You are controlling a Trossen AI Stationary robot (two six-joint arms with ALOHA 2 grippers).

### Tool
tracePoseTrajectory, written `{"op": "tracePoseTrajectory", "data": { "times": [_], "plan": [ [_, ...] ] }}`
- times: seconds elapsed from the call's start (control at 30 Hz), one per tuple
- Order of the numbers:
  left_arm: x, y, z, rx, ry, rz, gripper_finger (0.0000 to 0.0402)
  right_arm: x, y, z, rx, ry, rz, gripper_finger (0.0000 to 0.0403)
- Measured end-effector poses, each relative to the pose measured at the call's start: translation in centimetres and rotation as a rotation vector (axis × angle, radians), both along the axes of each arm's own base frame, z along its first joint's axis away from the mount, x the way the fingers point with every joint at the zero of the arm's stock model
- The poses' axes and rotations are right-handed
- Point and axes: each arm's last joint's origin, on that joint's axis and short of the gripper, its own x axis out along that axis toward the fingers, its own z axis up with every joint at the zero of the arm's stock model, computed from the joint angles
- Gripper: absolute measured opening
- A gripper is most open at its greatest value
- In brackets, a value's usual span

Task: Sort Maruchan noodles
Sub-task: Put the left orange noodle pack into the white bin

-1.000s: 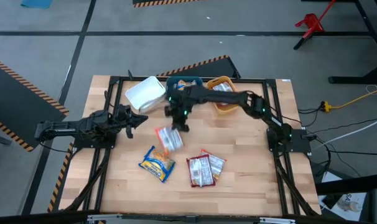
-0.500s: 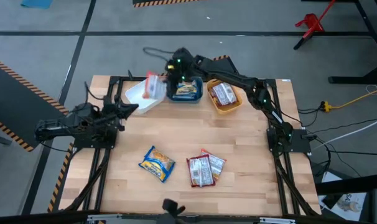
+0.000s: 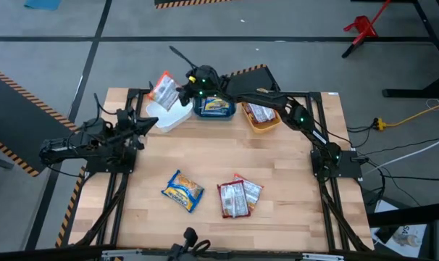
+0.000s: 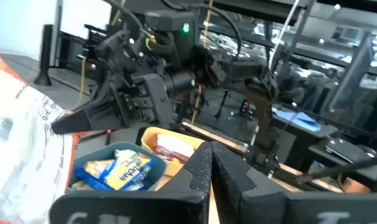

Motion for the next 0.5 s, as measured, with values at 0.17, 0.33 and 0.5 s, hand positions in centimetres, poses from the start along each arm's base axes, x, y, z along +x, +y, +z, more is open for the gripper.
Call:
{"op": "tracePoseTrajectory", "data": {
  "times": [0.17,0.33,0.5],
  "plan": [
    [0.0,0.0,0.0,-0.005,-0.004,0.012,0.0002,1.2,-0.1,-2.7,0.045,-0.023,-0.044,0.0000],
    [0.0,0.0,0.0,-0.008,-0.003,0.006,0.0002,1.9,-0.1,-5.7,0.107,0.009,-0.051,0.0000],
    [0.0,0.0,0.0,-0.008,-0.004,0.007,0.0001,2.1,0.4,-7.0,0.126,0.057,-0.053,0.0000]
  ]
}}
